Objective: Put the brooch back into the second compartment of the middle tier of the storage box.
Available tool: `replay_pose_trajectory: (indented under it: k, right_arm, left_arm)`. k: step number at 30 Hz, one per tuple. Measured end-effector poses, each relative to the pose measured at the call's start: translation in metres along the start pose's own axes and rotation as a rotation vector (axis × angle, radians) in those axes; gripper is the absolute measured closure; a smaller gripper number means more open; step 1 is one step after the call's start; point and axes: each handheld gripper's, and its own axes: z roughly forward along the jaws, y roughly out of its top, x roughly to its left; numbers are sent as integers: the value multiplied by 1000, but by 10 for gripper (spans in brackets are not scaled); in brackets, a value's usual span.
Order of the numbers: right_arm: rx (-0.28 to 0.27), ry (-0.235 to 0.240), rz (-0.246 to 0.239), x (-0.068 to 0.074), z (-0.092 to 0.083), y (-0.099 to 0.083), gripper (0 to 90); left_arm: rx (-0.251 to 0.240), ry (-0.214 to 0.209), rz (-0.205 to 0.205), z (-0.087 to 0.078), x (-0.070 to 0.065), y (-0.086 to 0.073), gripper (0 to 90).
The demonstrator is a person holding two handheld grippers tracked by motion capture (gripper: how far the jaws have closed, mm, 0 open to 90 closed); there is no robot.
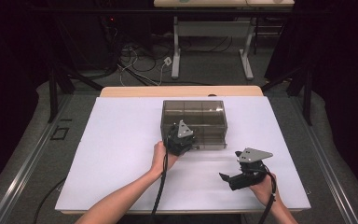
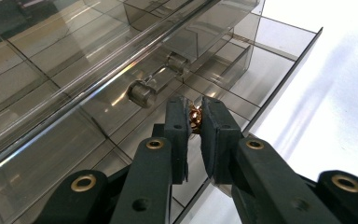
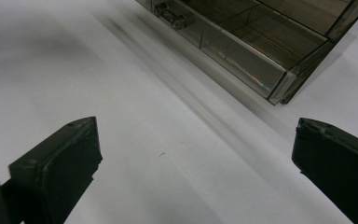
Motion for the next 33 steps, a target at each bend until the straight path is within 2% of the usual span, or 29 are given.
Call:
replay_pose_trajectory:
  k: [4, 15, 22, 26, 33]
  right_arm:
    - [4, 1, 0, 1, 0, 0, 8]
    - [3, 4, 7, 1, 0, 0, 8]
    - [-1, 2, 3, 0, 0, 0, 8]
    - [2, 5, 4, 0, 0, 0, 8]
    - [5, 5, 2, 0, 0, 0, 8]
  left_arm:
    - [2, 2, -17, 1, 3, 2, 809]
    - [5, 3, -12, 3, 2, 4, 793]
    - [-7, -20, -25, 1, -3, 4, 649]
    - [-36, -5, -24, -7, -5, 6, 567]
    - [-74, -2, -38, -21, -1, 5, 509]
